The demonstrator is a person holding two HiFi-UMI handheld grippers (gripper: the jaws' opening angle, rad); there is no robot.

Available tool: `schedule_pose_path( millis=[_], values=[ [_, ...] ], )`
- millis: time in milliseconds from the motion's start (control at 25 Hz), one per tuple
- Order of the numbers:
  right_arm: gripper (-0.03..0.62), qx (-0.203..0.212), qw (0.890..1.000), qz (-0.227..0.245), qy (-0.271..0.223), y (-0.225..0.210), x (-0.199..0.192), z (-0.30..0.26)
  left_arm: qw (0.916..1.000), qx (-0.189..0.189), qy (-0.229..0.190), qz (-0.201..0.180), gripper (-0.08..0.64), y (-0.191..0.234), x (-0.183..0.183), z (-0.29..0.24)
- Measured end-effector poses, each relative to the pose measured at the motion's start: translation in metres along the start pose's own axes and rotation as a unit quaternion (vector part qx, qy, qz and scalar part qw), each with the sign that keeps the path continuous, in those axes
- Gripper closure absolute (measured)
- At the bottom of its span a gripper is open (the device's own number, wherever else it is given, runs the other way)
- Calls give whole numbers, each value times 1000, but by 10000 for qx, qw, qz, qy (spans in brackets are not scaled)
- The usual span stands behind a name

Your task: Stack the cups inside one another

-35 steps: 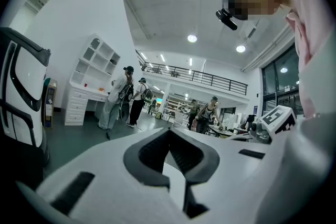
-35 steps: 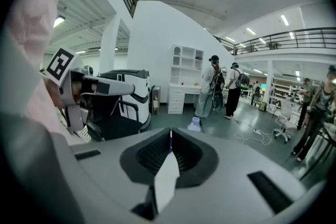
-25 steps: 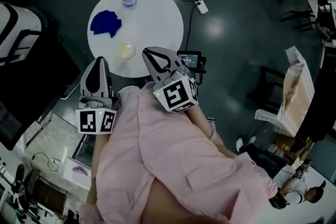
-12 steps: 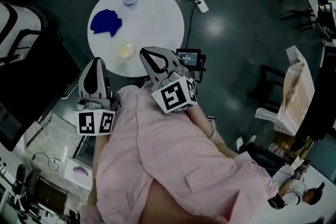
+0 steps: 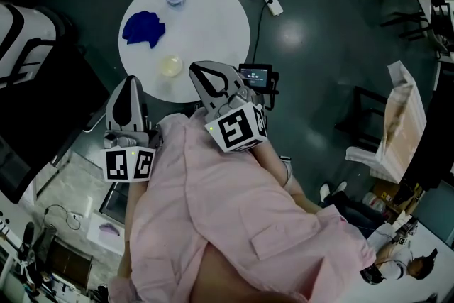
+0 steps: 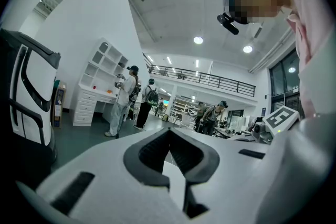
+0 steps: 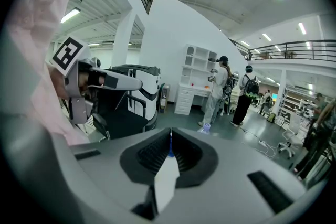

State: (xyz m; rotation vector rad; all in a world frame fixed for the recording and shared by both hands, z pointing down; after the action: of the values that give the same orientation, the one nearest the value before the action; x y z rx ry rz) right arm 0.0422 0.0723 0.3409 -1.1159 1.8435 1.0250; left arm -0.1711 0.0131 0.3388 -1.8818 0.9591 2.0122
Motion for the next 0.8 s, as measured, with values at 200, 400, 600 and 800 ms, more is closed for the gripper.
schedule_pose_path(
  millis=[200, 400, 600, 800],
  values=[
    [560, 15, 10000, -10, 5, 0, -1, -1, 10000, 8, -4, -7, 551, 1, -1, 0],
    [560, 22, 10000, -5, 4, 0, -1, -3, 10000, 29, -22, 2, 551, 2, -1, 1],
    [560, 30, 10000, -11, 16, 0, -1, -5, 10000, 54, -10, 27, 551, 4, -1, 1],
    [560, 48, 10000, -6, 44, 1, -1, -5, 10000, 59, -6, 56, 551, 4, -2, 2]
  ],
)
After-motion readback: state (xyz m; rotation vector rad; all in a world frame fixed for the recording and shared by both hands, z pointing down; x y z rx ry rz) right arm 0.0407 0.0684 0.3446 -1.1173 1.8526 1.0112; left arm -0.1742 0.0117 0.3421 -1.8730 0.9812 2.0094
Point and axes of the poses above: the fingertips, and each gripper's own axes: z backward along the fingers, y to its left, x out of its top, the point moved 10 cm from there along z, backward along the fingers, and after that the axes turned 9 degrees about -x, right-handed, at the moved point
